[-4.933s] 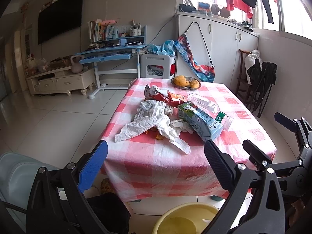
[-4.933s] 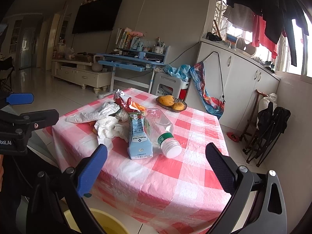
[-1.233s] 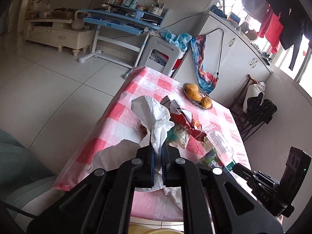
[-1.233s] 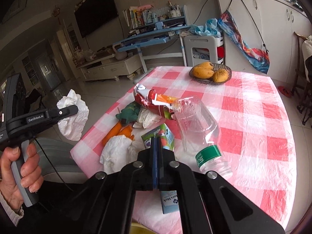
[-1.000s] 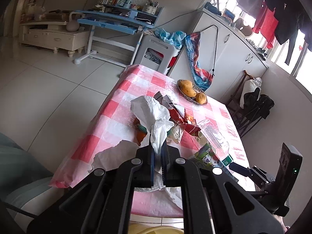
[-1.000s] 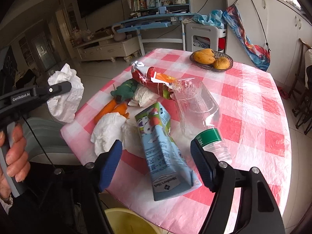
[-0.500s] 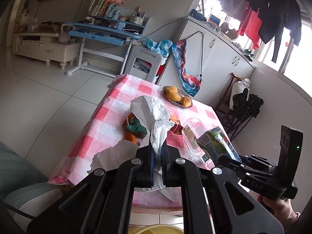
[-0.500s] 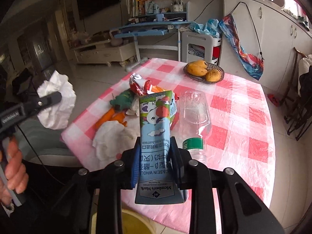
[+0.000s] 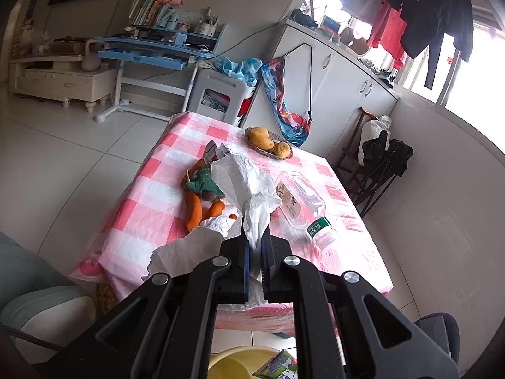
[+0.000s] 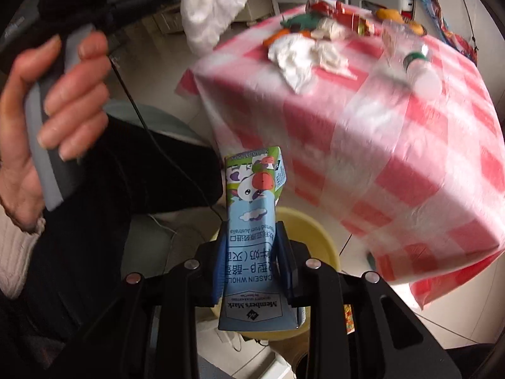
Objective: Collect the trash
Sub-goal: 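Lower the carton over the yellow basin and open the right gripper, then lower the white tissue into the yellow basin and open the left gripper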
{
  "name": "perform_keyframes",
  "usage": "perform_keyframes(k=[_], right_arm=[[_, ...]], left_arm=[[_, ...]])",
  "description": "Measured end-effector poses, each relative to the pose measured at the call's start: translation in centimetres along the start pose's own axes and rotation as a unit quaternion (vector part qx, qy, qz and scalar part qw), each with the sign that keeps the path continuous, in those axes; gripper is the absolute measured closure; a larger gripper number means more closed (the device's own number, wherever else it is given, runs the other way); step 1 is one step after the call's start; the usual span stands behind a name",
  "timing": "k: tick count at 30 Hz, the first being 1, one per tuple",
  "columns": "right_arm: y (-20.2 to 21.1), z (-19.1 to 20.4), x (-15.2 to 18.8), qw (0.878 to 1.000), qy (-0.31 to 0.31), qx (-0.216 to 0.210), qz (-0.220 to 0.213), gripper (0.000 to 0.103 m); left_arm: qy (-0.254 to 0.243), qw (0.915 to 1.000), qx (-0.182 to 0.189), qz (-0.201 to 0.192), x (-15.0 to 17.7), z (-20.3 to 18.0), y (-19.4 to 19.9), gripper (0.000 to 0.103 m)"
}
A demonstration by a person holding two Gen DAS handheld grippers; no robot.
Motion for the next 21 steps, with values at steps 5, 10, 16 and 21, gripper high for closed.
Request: perform_keyframes(k=[5,10,16,21], right_arm=[[2.8,-1.9,-1.3,0.996,-0.048,-0.016,-0.067,0.052],[6.5,-3.9,-3.5,0.983,-0.073,-0.021,-0.17,0.042],[7.0,-5.4,-5.4,0.968,-0.074,0.004,-0.24,0.038],[6.2,-6.8,-5.2,0.967,-0.099,0.006,-0.233,0.038]], left_arm=[[-0.007,0.9997,0.011,0.02,1.4,-1.3,0.0,0.097],[-0.018,0.9969,0.04,0.065,4.1,-3.5,-0.2,0.097],[-0.052,0.9648,0.123,0.227,10.2,-7.2,-2.6,0.097],[-0.12,0.9466,0.116,0.276,12.0,-9.2,-3.5,0.07]])
Point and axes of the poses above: each gripper's, at about its wrist camera, not at the fingertips, and y roughly against the way its jaws point, z to its left, x to its underside, the point moved 2 cm from there along -y, roughly the way its jaws point, and after that the axes turned 13 degrees about -y, right-handed, at the moved point
